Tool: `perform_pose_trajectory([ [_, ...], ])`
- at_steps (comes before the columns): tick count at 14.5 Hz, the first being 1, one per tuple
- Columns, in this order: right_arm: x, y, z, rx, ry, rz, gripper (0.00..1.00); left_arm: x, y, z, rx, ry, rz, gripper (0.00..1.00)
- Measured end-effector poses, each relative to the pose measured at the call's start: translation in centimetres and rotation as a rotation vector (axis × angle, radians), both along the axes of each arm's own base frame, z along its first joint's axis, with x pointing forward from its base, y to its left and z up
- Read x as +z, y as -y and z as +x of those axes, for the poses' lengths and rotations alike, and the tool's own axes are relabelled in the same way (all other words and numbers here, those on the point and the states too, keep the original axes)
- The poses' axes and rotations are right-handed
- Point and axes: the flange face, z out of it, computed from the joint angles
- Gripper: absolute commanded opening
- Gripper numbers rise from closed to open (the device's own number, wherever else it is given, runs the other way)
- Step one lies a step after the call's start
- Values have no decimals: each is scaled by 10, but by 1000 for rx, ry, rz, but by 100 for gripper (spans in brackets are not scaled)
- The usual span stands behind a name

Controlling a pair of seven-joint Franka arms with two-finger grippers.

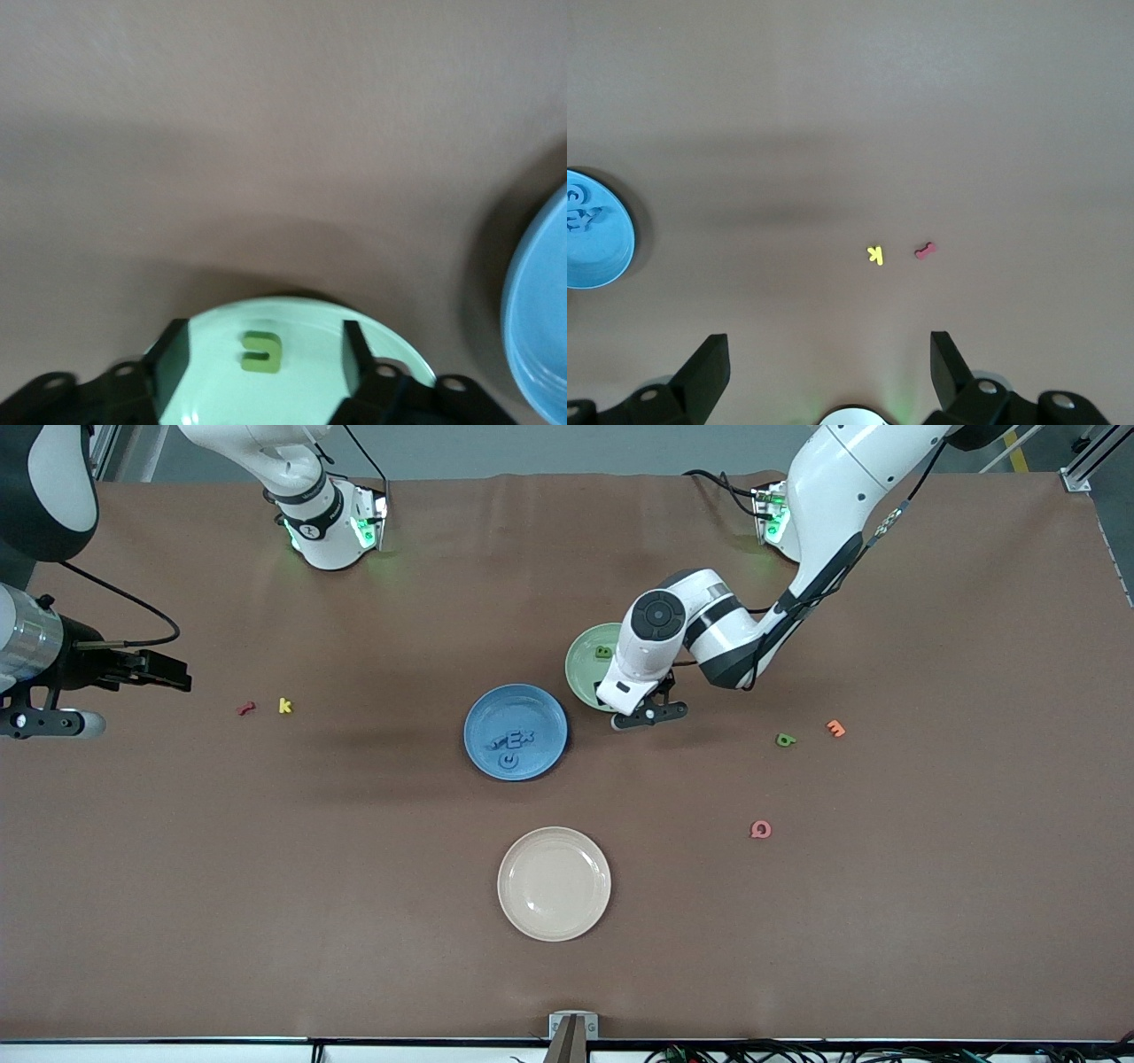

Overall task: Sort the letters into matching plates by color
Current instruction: 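Place green u on the green plate with the left gripper, then move the left gripper to green b and grasp it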

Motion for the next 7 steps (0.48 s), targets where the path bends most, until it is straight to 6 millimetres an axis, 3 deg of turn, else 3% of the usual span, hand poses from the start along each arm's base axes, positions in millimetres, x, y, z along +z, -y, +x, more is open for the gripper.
perform_pose_trajectory([
  [3,-7,-2,0,-2,-7,5,100,26,-34,27,-54,37,30,99],
  [7,-3,5,-1,-16,-1,6,100,42,-107,57,-110,58,74,99],
])
